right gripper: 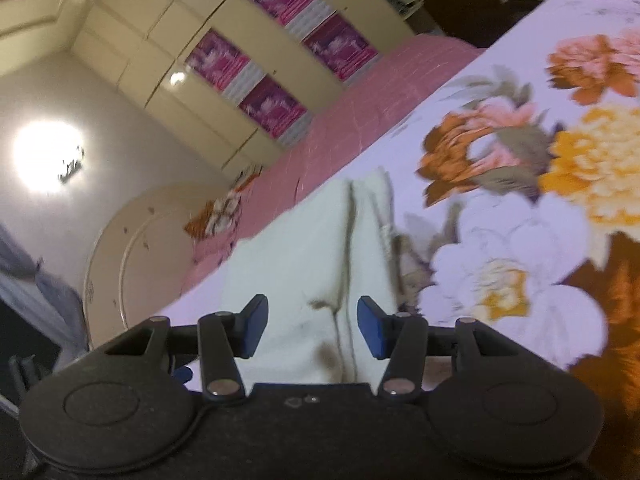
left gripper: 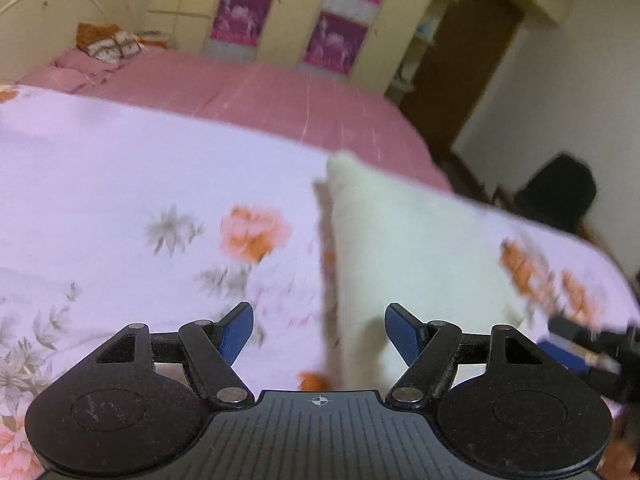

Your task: Fold small clothes

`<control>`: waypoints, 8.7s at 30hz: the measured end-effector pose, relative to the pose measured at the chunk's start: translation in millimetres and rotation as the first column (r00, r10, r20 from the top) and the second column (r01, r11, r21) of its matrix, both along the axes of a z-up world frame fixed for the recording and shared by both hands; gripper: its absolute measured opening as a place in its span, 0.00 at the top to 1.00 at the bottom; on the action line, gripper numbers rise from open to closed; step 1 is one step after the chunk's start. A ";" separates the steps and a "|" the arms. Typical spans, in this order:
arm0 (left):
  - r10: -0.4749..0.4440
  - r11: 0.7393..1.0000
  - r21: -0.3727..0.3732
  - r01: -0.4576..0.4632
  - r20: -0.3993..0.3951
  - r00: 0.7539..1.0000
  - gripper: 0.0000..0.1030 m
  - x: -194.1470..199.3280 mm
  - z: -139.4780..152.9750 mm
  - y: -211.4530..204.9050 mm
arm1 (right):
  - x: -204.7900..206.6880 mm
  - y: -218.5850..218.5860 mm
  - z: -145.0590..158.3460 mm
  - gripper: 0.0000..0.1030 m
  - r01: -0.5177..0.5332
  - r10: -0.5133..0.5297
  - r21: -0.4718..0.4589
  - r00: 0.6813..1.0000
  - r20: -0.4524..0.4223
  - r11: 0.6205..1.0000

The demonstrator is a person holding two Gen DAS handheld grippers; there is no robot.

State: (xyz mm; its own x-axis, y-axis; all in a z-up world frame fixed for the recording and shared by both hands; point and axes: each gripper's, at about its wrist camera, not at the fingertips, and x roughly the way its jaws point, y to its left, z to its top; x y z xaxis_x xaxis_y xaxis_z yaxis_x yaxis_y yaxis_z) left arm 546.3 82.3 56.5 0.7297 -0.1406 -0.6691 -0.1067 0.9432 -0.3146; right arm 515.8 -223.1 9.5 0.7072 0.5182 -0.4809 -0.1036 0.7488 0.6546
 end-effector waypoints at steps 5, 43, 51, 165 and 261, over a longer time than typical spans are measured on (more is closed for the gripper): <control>-0.029 0.998 0.051 0.030 -0.010 1.000 0.30 -1.5 -14.0 -4.1 | 16.5 16.5 -14.0 0.53 -0.026 0.023 -0.060 0.998 -0.051 0.998; -0.156 0.985 0.083 0.154 0.024 0.987 0.29 27.2 -12.3 -34.7 | 23.9 20.2 -0.6 0.82 -0.103 0.102 -0.272 0.995 -0.018 0.957; -0.071 0.995 0.081 0.063 0.100 0.992 0.30 40.8 5.5 -24.8 | 29.5 4.3 15.6 0.68 0.017 -0.003 -0.253 0.999 0.054 0.967; -0.223 0.957 0.184 0.223 -0.019 0.975 0.25 -89.3 -8.9 -41.7 | -95.4 50.1 5.8 0.80 -0.119 0.136 -0.605 0.991 -0.017 0.788; -0.018 1.000 -0.005 0.017 -0.038 0.999 0.29 -153.6 0.7 190.5 | -77.0 257.7 -4.3 0.73 -0.305 0.303 -0.337 0.951 -0.059 0.891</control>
State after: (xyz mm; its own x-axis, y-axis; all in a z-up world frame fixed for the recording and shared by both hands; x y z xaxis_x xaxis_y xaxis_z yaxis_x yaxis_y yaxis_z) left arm 392.8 272.7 57.2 0.7014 -0.1564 -0.6954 -0.1021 0.9435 -0.3152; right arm 438.9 34.7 5.2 0.5386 0.5134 -0.6681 -0.3591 0.8572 0.3692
